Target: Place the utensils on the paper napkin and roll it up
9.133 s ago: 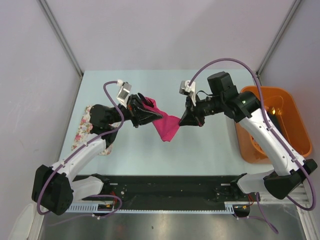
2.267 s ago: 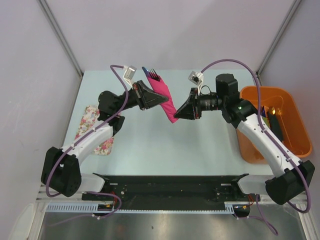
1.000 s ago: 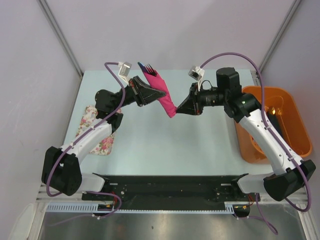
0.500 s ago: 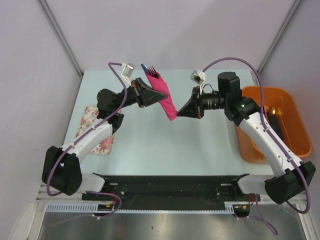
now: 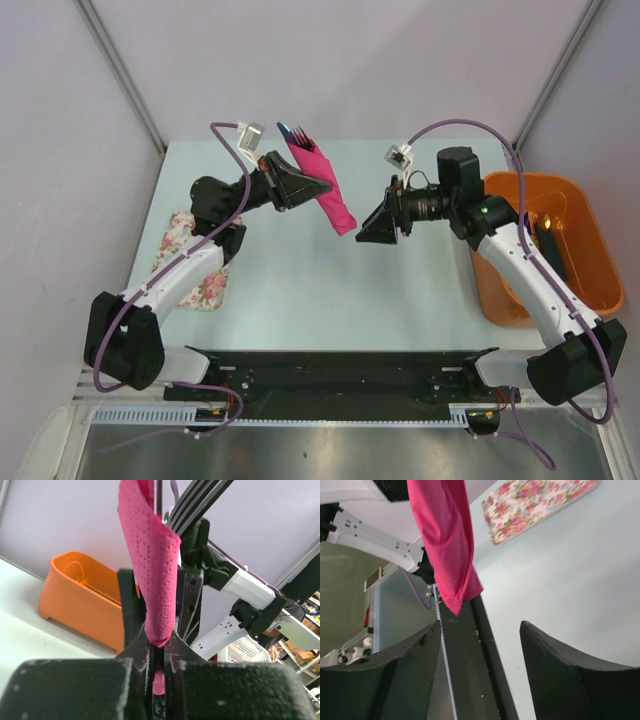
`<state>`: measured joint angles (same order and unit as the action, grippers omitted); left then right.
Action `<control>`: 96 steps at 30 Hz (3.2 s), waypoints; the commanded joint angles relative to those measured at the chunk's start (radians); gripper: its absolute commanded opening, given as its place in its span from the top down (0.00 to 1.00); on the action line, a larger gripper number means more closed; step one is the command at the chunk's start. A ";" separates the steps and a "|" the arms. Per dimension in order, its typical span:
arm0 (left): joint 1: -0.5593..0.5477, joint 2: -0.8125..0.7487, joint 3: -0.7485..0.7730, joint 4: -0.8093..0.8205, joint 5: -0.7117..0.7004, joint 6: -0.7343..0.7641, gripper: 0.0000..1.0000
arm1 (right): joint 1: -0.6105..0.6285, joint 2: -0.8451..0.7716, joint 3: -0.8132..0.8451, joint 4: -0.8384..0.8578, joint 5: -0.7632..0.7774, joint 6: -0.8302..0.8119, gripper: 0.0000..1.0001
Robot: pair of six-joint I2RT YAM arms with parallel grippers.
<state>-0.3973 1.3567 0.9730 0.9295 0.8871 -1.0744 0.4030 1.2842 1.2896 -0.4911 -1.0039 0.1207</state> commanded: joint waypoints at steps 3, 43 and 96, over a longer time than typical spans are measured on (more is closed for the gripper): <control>-0.032 -0.047 0.010 0.086 -0.020 0.010 1.00 | -0.013 0.017 0.166 0.008 0.074 -0.015 0.27; -0.087 -0.008 0.049 0.083 -0.043 0.016 1.00 | 0.108 0.038 0.117 0.295 0.099 0.229 0.43; -0.051 -0.105 -0.014 -0.500 0.001 0.656 0.09 | -1.079 0.136 0.352 -1.023 -0.027 -0.848 1.00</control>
<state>-0.4431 1.2697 0.9463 0.4797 0.8761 -0.5129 -0.5457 1.3800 1.5715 -1.2072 -0.9859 -0.4446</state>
